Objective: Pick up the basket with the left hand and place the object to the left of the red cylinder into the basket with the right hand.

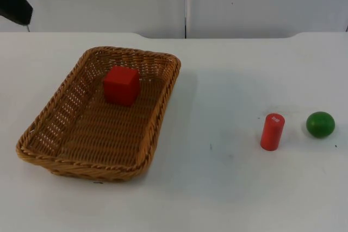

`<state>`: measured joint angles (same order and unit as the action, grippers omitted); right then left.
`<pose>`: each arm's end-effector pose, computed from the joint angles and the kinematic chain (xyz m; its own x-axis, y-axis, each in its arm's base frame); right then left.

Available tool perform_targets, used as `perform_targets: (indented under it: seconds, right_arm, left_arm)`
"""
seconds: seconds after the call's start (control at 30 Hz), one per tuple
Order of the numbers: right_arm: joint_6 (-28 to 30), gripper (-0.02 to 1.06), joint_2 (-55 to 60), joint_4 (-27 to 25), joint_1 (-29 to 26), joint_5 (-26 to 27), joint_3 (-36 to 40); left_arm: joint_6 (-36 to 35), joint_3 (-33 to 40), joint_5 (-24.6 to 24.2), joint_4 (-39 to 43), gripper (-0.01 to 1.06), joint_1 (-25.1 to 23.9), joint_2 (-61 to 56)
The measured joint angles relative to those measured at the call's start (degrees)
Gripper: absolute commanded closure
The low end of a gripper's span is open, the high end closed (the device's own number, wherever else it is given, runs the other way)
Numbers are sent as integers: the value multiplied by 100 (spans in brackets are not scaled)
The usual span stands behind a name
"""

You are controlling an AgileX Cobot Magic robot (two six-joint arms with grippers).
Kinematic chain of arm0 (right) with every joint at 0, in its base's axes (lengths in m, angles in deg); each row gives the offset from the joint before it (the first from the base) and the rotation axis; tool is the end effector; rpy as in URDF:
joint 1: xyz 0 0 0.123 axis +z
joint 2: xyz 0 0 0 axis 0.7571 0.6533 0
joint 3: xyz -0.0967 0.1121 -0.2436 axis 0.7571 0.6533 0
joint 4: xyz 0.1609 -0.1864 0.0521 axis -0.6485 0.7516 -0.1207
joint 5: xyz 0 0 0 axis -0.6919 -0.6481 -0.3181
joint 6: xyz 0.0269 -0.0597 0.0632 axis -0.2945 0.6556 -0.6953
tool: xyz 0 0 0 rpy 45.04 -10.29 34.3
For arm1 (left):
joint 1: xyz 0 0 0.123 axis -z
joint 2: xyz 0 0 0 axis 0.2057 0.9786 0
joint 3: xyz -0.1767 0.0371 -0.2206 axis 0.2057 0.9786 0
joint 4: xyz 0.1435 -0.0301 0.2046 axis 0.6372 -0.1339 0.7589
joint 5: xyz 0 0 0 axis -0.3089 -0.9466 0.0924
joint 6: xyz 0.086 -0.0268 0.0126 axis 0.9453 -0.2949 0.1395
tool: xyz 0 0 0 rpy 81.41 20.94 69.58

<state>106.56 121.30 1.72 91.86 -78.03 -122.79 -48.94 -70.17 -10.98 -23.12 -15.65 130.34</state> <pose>0.1301 0.1423 0.3917 -0.1372 -0.4714 -0.8712 -0.8471 0.5118 -0.1435 0.2437 -0.0215 0.3069 -0.8385 0.0241 -0.5444 0.2260 0.9245 -0.3071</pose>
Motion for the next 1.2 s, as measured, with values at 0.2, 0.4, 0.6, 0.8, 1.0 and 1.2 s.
perform_targets:
  seconds: [0.2,0.4,0.6,0.8,1.0,1.2]
  right_arm:
    - [-185,30,0,0,0,156,0]
    - [-255,30,0,0,0,342,17]
    - [-467,30,-14,8,0,1171,652]
    - [-490,30,-14,8,0,1593,1151]
    - [-569,30,-14,8,0,1586,1264]
    - [-536,30,-14,8,0,1544,1285]
  left_arm:
    - [0,355,71,0,16,0,-818]
    - [13,681,157,0,16,0,-1763]
    - [105,1179,469,46,16,0,-2965]
    - [119,1326,481,172,16,0,-4008]
    - [106,1326,470,233,16,0,-4648]
    - [-359,1326,271,541,16,0,-5078]
